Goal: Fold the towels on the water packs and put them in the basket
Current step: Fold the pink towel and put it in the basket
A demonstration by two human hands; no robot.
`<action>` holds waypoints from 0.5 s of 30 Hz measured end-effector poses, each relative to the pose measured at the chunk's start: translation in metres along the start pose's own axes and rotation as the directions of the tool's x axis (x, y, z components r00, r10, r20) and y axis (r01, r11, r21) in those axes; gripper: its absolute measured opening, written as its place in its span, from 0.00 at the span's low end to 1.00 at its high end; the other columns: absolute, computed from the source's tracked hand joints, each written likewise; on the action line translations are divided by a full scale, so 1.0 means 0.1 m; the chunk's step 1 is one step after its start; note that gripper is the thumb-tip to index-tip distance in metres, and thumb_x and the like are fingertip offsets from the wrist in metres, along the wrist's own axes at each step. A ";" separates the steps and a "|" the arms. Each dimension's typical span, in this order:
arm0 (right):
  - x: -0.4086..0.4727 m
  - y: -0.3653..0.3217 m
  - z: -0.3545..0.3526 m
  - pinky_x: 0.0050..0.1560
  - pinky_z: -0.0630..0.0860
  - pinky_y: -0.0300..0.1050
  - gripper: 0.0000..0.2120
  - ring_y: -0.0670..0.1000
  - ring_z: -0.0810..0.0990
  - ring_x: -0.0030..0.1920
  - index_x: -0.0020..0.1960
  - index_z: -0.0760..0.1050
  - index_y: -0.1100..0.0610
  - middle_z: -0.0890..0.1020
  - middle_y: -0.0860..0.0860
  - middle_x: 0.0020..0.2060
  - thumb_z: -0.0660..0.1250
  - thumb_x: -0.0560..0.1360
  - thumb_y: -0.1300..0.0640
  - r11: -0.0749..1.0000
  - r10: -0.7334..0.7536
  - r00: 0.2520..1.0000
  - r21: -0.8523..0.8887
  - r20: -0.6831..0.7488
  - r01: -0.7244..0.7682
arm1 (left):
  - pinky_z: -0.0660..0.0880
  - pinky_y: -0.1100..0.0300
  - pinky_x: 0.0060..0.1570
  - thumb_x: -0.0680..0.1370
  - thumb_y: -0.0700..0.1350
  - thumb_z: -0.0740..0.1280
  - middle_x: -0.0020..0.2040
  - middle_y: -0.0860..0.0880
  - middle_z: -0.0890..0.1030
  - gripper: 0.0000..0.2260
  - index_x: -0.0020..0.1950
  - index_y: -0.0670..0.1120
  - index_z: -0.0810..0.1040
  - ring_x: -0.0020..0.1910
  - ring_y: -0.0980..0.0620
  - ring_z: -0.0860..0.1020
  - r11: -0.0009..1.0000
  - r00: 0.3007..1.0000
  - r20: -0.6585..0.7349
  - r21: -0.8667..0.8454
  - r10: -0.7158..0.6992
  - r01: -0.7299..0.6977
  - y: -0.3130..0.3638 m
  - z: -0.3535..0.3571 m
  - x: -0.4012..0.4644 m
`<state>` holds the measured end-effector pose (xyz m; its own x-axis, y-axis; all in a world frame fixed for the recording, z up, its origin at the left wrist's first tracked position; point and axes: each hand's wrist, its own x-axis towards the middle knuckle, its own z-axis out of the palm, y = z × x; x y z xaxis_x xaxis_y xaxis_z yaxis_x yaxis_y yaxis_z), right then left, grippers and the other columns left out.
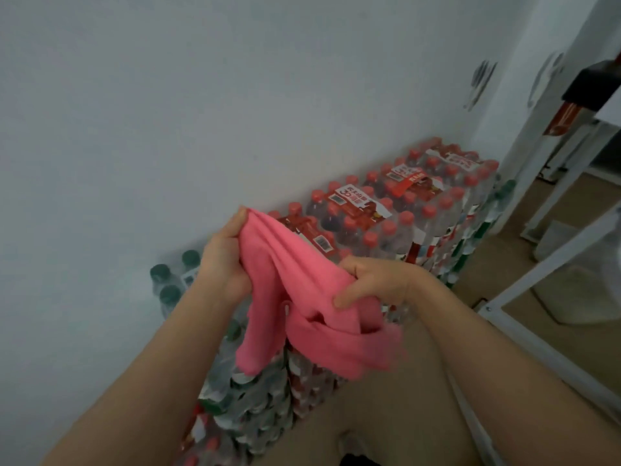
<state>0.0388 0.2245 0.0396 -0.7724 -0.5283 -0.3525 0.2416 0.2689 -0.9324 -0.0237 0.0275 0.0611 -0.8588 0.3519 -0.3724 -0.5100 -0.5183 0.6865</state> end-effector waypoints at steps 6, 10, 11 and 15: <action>0.08 -0.05 -0.26 0.38 0.79 0.37 0.05 0.44 0.83 0.34 0.37 0.83 0.56 0.85 0.48 0.33 0.71 0.64 0.56 0.974 0.025 0.995 0.226 -0.101 -0.001 | 0.78 0.59 0.42 0.79 0.46 0.59 0.35 0.52 0.84 0.10 0.45 0.43 0.78 0.38 0.54 0.80 0.932 0.904 -0.305 -0.110 0.300 -0.346 0.37 -0.10 0.17; 0.26 -0.16 -0.45 0.45 0.79 0.38 0.08 0.45 0.83 0.39 0.44 0.80 0.55 0.85 0.47 0.36 0.64 0.76 0.54 0.996 0.009 0.959 0.087 -0.282 0.016 | 0.76 0.63 0.44 0.79 0.39 0.58 0.30 0.53 0.82 0.10 0.42 0.44 0.77 0.36 0.56 0.78 0.898 0.863 -0.253 0.072 0.437 -0.434 0.26 -0.05 0.28; 0.32 -0.20 -0.50 0.48 0.77 0.41 0.08 0.47 0.82 0.40 0.44 0.81 0.56 0.85 0.48 0.38 0.65 0.75 0.53 0.999 0.002 0.959 -0.039 -0.284 -0.014 | 0.77 0.63 0.42 0.79 0.38 0.57 0.30 0.52 0.82 0.10 0.42 0.44 0.76 0.34 0.57 0.78 0.881 0.865 -0.185 0.184 0.467 -0.436 0.20 -0.01 0.29; 0.48 -0.35 -0.62 0.46 0.73 0.48 0.10 0.47 0.78 0.41 0.49 0.79 0.60 0.83 0.55 0.41 0.68 0.74 0.54 0.892 -0.168 0.953 -0.451 -0.252 0.038 | 0.75 0.62 0.41 0.77 0.41 0.64 0.42 0.47 0.80 0.10 0.57 0.48 0.75 0.37 0.53 0.77 0.607 0.920 0.053 0.736 0.389 -0.299 -0.03 0.14 0.36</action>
<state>-0.0433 0.2391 0.0601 -0.9247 -0.3460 -0.1587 -0.0793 0.5829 -0.8086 -0.0522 0.0527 0.0549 -0.9857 0.1631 -0.0422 -0.0169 0.1535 0.9880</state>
